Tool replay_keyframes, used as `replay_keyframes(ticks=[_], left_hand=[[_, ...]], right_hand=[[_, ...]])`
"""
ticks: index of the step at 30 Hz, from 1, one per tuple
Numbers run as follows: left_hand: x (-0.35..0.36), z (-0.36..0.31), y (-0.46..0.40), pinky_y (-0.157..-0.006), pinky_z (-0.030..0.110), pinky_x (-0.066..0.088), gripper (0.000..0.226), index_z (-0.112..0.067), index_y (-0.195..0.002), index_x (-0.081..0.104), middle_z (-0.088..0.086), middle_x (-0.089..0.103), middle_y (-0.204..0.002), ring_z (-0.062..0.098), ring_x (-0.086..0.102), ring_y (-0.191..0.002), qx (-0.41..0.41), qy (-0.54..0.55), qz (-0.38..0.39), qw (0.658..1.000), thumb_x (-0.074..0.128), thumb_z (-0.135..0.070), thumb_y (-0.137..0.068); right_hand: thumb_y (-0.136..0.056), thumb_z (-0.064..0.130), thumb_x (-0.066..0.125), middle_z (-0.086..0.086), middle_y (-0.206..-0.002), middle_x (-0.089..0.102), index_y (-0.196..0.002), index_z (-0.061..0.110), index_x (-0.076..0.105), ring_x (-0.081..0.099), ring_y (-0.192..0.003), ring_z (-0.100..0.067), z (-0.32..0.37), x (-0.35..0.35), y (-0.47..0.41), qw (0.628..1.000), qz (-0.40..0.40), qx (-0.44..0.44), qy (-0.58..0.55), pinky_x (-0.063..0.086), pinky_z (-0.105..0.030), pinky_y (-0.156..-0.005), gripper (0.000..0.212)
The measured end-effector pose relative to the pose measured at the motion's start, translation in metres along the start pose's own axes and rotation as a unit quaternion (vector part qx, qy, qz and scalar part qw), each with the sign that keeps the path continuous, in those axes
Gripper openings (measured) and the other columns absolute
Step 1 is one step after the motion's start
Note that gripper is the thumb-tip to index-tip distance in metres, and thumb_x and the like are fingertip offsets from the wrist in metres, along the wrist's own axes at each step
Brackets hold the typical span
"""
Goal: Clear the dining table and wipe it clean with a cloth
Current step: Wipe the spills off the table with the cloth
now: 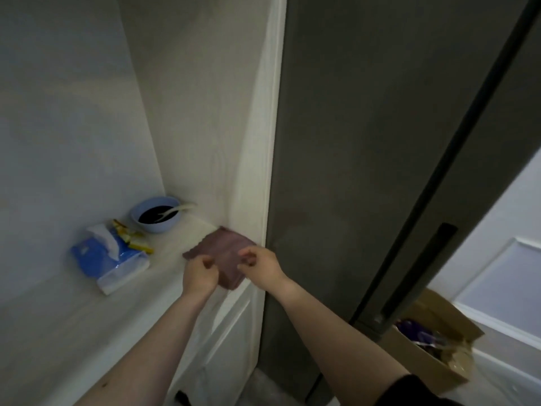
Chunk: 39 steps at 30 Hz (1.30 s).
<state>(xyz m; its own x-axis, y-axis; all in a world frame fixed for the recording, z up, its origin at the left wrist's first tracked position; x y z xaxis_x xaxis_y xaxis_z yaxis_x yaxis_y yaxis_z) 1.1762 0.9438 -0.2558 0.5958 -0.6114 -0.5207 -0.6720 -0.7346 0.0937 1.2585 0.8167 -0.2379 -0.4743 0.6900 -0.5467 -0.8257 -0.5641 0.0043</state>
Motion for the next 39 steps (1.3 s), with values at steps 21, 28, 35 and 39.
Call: replay_keyframes(ticks=[21,28,35,39], left_hand=[[0.005,0.003,-0.017,-0.082,0.037,0.047,0.067,0.004,-0.123,0.045,0.026,0.062,-0.108,0.035,0.061,-0.100,-0.102,0.087,-0.045,0.990,0.068,-0.019,-0.063],[0.008,-0.001,0.010,-0.074,0.029,0.044,0.044,0.001,-0.121,0.049,0.020,0.063,-0.107,0.031,0.061,-0.097,-0.063,0.115,0.004,0.991,0.060,0.000,-0.078],[0.026,0.002,0.077,-0.093,0.046,0.049,0.042,-0.014,-0.129,0.044,0.017,0.059,-0.119,0.036,0.059,-0.104,0.016,0.118,0.083,0.989,0.052,-0.015,-0.088],[0.053,-0.004,0.131,-0.090,0.048,0.050,0.026,-0.012,-0.110,0.062,0.019,0.065,-0.110,0.036,0.061,-0.101,0.058,0.109,0.152,0.981,0.044,-0.011,-0.091]], right_hand=[[-0.089,0.016,0.055,-0.015,-0.109,0.063,-0.105,0.007,0.064,0.058,-0.104,-0.032,0.002,0.026,-0.033,0.938,0.162,-0.079,0.297,0.043,-0.029,-0.083,0.021],[-0.086,0.015,0.050,-0.005,-0.112,0.065,-0.104,0.017,0.061,0.059,-0.105,-0.025,-0.006,-0.002,0.019,0.977,0.049,-0.013,0.206,0.045,-0.028,-0.084,0.022],[-0.088,0.015,0.054,-0.005,-0.095,0.069,-0.097,0.015,0.063,0.064,-0.088,-0.020,-0.013,-0.032,0.122,0.985,-0.146,0.076,0.049,0.048,-0.027,-0.074,0.013],[-0.088,0.010,0.055,-0.001,-0.091,0.066,-0.095,0.014,0.065,0.060,-0.085,-0.011,-0.023,-0.053,0.194,0.968,-0.221,0.119,-0.022,0.045,-0.022,-0.075,0.013]])
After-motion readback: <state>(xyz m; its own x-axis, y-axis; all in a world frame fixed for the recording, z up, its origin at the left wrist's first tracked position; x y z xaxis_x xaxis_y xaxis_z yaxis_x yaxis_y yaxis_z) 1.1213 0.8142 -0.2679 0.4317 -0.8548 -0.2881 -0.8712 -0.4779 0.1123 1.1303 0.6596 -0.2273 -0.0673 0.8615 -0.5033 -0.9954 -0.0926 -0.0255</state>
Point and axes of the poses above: each hand's wrist, its own y-axis away from the middle knuckle, its own x-axis out of the palm, z = x × y, the point moved 4 cm from there along -y, towards the middle knuckle
